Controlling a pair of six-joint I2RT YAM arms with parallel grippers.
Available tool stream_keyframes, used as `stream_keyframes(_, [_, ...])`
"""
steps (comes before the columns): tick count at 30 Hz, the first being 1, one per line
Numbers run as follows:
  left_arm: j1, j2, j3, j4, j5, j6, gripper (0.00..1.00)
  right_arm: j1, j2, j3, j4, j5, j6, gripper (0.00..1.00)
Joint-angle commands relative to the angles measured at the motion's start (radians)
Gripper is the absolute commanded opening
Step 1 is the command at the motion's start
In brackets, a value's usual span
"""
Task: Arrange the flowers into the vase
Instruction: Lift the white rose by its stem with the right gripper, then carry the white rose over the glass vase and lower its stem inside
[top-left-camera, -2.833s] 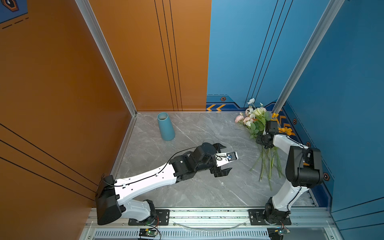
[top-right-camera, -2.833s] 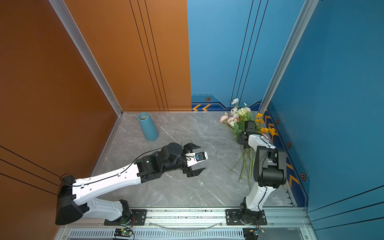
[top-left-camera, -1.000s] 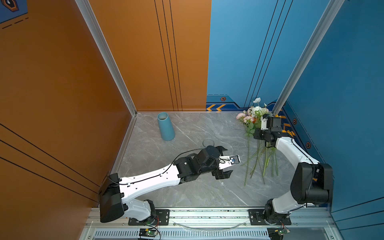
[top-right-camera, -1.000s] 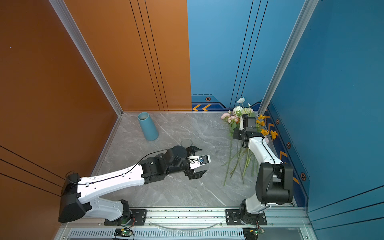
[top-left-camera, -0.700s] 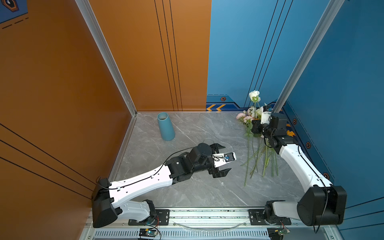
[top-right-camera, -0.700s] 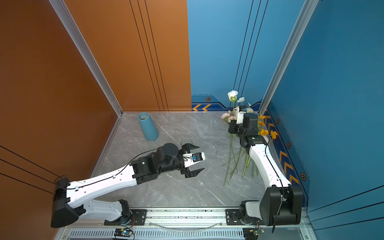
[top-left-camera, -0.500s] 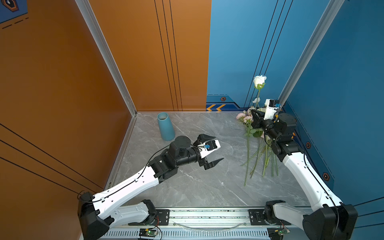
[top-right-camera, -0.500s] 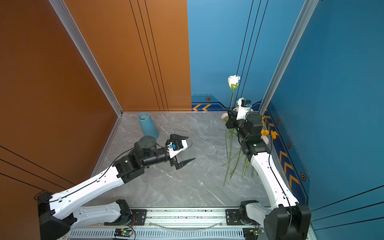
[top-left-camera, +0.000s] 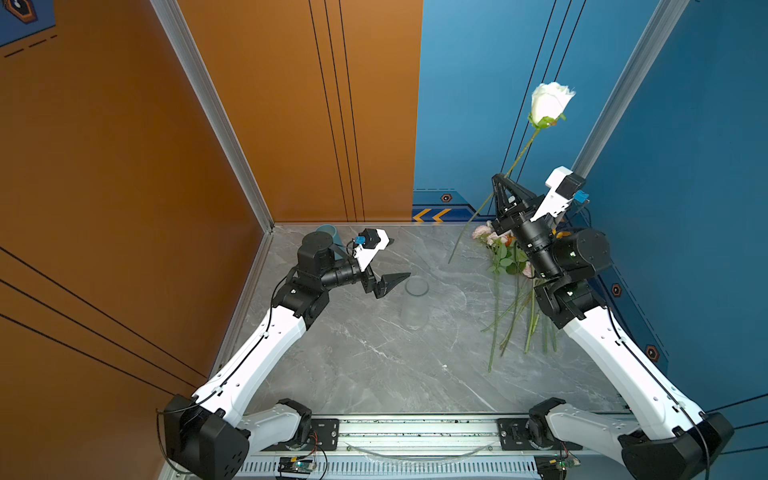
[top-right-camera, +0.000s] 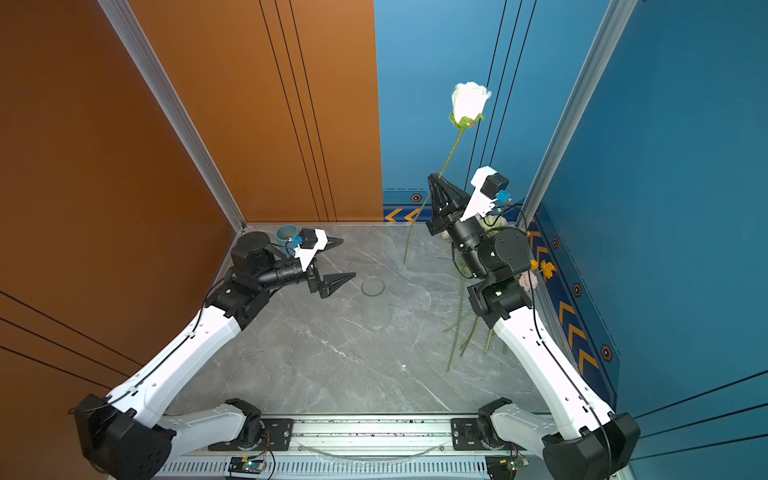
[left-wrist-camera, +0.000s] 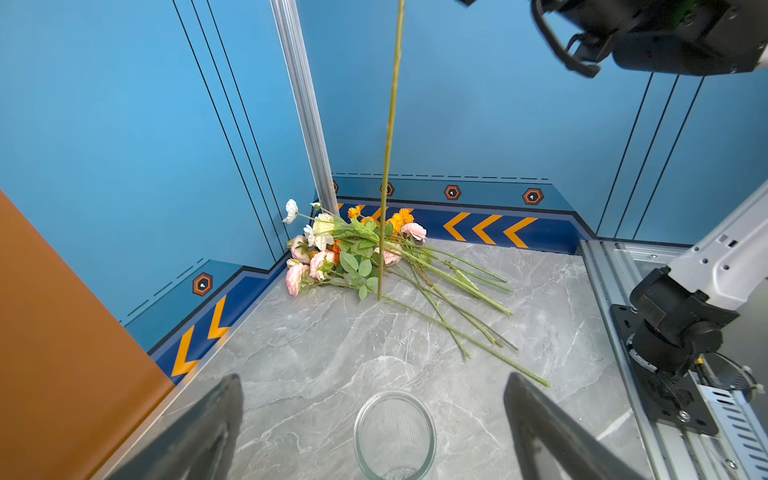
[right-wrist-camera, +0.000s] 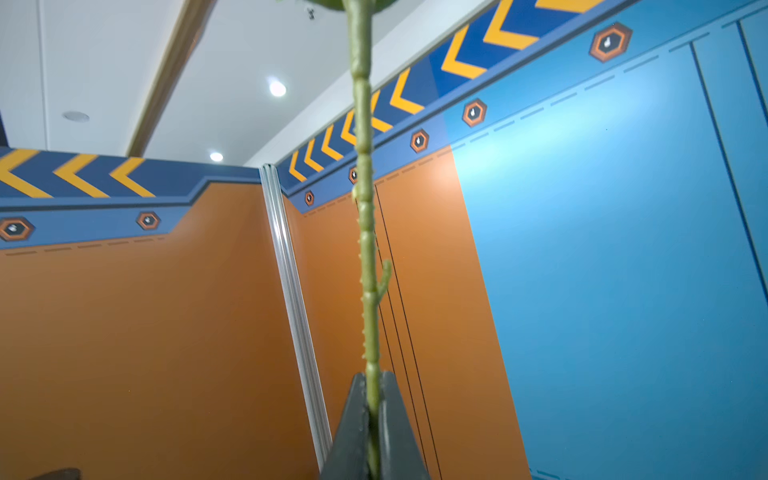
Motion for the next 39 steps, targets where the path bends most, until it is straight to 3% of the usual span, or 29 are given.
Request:
stream_keyframes(1, [0.034, 0.018, 0.020, -0.022, 0.122, -0.047, 0.98, 0.042, 0.026, 0.039, 0.104, 0.023, 0.063, 0.00])
stream_keyframes(13, [0.104, 0.018, 0.025, -0.022, 0.146, -0.053, 0.98, 0.136, 0.079, -0.046, 0.123, 0.017, 0.169, 0.00])
stream_keyframes(29, [0.104, 0.034, 0.032, -0.022, 0.150, -0.062, 0.98, 0.205, 0.113, -0.195, 0.041, 0.017, 0.091, 0.00])
stream_keyframes(39, [0.104, 0.045, 0.035, -0.020, 0.155, -0.067, 0.98, 0.259, 0.191, -0.309, 0.106, 0.047, 0.000, 0.00])
